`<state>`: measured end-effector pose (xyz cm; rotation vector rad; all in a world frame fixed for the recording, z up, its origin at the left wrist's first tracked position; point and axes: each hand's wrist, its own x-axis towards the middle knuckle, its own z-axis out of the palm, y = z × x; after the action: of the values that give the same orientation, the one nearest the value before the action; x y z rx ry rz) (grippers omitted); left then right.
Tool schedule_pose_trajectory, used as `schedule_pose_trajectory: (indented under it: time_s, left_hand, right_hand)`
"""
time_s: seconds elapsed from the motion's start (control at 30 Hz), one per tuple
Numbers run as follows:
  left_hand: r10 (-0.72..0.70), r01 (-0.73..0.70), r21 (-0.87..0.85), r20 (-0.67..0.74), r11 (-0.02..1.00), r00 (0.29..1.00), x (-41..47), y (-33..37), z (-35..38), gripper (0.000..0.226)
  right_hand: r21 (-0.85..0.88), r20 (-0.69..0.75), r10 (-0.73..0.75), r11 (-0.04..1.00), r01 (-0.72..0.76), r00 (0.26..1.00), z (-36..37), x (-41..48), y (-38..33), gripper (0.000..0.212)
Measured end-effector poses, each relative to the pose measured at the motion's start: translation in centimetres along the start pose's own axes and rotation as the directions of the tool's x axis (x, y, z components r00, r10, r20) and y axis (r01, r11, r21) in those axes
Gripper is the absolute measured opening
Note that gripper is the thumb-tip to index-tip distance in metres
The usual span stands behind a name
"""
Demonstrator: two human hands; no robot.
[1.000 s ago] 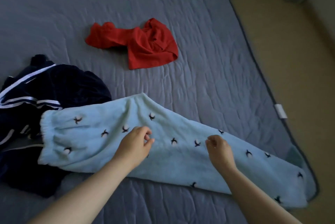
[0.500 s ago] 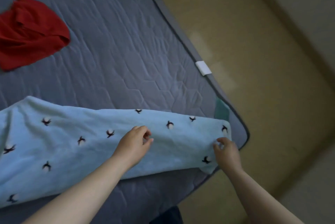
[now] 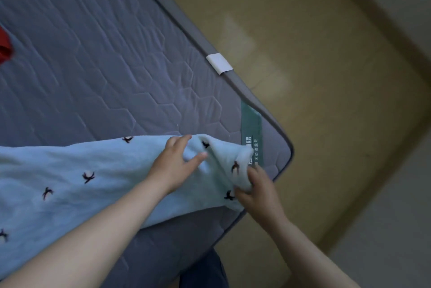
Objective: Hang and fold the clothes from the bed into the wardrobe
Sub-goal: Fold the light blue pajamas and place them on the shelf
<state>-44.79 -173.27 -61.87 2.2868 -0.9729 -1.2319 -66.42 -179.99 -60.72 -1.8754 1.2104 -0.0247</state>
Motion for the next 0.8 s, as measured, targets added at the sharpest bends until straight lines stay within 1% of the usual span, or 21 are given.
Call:
schedule_pose_trajectory:
  time_s: [0.03, 0.07, 0.1, 0.13, 0.2, 0.27, 0.33, 0.37, 0.4, 0.43, 0.47, 0.5, 0.53, 0.57, 0.6, 0.63, 0.67, 0.7, 0.73, 0.77, 0.8]
  left_hand:
    - [-0.081, 0.083, -0.093, 0.024, 0.992, 0.996, 0.2, 0.5, 0.1, 0.080]
    - [-0.173, 0.181, -0.229, 0.052, 0.957, 0.983, 0.3, 0.9, 0.3, 0.086]
    - [-0.263, 0.276, -0.334, 0.084, 0.901, 0.961, 0.2, 1.0, 0.5, 0.090]
    - [-0.331, 0.346, -0.360, 0.105, 0.867, 0.938, 0.0, 0.9, 0.7, 0.091]
    - [-0.394, 0.407, -0.234, 0.103, 0.883, 0.913, -0.7, -0.2, 1.4, 0.089]
    - [-0.393, 0.394, -0.173, 0.042, 0.903, 0.919, -1.3, -1.7, 1.9, 0.066]
    - [-0.374, 0.369, -0.206, 0.017, 0.906, 0.927, -1.6, -2.9, 2.1, 0.049]
    - [-0.353, 0.348, -0.226, 0.020, 0.910, 0.935, -1.7, -3.3, 2.1, 0.046]
    - [-0.319, 0.313, -0.229, 0.013, 0.922, 0.948, -1.8, -3.6, 2.1, 0.043]
    - [-0.281, 0.271, -0.211, -0.019, 0.939, 0.959, -1.8, -3.7, 2.1, 0.042]
    - [-0.244, 0.226, -0.184, -0.080, 0.957, 0.967, -1.8, -3.7, 2.0, 0.042]
    - [-0.203, 0.180, -0.152, -0.153, 0.972, 0.967, -1.7, -3.5, 1.8, 0.044]
    - [-0.139, 0.116, -0.116, -0.222, 0.987, 0.965, -1.6, -3.1, 1.5, 0.046]
    - [-0.059, 0.037, -0.084, -0.269, 0.996, 0.961, -1.4, -2.7, 1.2, 0.049]
    - [0.026, -0.044, -0.059, -0.283, 0.997, 0.959, -1.0, -2.2, 0.8, 0.054]
    - [0.096, -0.108, -0.030, -0.261, 0.994, 0.960, -0.5, -1.8, 0.4, 0.061]
    - [0.142, -0.143, 0.011, -0.208, 0.990, 0.968, 0.2, -1.5, -0.1, 0.066]
    - [0.148, -0.140, 0.069, -0.124, 0.988, 0.981, 0.8, -1.3, -0.6, 0.070]
    - [0.116, -0.112, 0.158, -0.018, 0.981, 0.993, 1.3, -1.3, -1.1, 0.072]
    - [0.058, -0.081, 0.288, 0.089, 0.954, 0.994, 1.6, -1.5, -1.5, 0.072]
    - [-0.020, -0.061, 0.428, 0.182, 0.902, 0.983, 1.7, -1.9, -1.9, 0.069]
  right_hand:
    - [-0.095, 0.054, -0.134, 0.986, 0.139, 0.989, 0.8, -1.2, -0.3, 0.018]
    - [-0.144, 0.131, -0.231, 0.958, 0.249, 0.964, 1.6, -2.3, -0.4, 0.019]
    - [-0.155, 0.198, -0.279, 0.938, 0.311, 0.940, 2.2, -3.1, -0.4, 0.021]
    - [-0.148, 0.248, -0.300, 0.928, 0.342, 0.921, 2.7, -3.7, -0.4, 0.024]
    - [-0.124, 0.305, -0.279, 0.936, 0.329, 0.910, 3.3, -4.5, -0.1, 0.024]
    - [-0.103, 0.305, -0.246, 0.952, 0.288, 0.920, 3.4, -5.0, 0.3, 0.022]
    - [-0.157, 0.227, -0.161, 0.967, 0.199, 0.961, 3.3, -5.0, 0.2, 0.028]
    - [-0.194, 0.124, -0.105, 0.973, 0.128, 0.987, 3.1, -4.7, 0.2, 0.036]
    - [-0.203, -0.022, -0.040, 0.979, 0.034, 0.999, 2.8, -4.1, 0.3, 0.042]
    - [-0.152, -0.174, 0.033, 0.986, -0.060, 0.984, 2.4, -3.3, 0.4, 0.041]
    - [-0.058, -0.277, 0.111, 0.989, -0.132, 0.955, 2.1, -2.5, 0.6, 0.034]
    - [0.062, -0.286, 0.209, 0.978, -0.199, 0.935, 1.8, -1.7, 0.5, 0.032]
    - [0.191, -0.201, 0.298, 0.946, -0.261, 0.933, 1.7, -0.9, 0.2, 0.037]
    - [0.283, -0.071, 0.330, 0.912, -0.298, 0.941, 1.9, -0.3, -0.2, 0.044]
    - [0.282, 0.051, 0.292, 0.913, -0.294, 0.955, 2.3, -0.1, -0.7, 0.046]
    - [0.226, 0.153, 0.213, 0.943, -0.244, 0.965, 2.8, -0.3, -1.2, 0.042]
    - [0.160, 0.237, 0.131, 0.972, -0.172, 0.963, 3.3, -0.7, -1.7, 0.034]
    - [0.096, 0.311, 0.074, 0.989, -0.108, 0.948, 3.7, -1.2, -2.1, 0.025]
    - [0.024, 0.381, 0.045, 0.998, -0.059, 0.924, 4.0, -1.8, -2.3, 0.018]
    - [-0.040, 0.434, 0.032, 0.999, -0.017, 0.901, 4.1, -2.3, -2.3, 0.013]
    - [-0.091, 0.435, 0.035, 0.996, 0.005, 0.900, 4.2, -2.6, -2.2, 0.012]
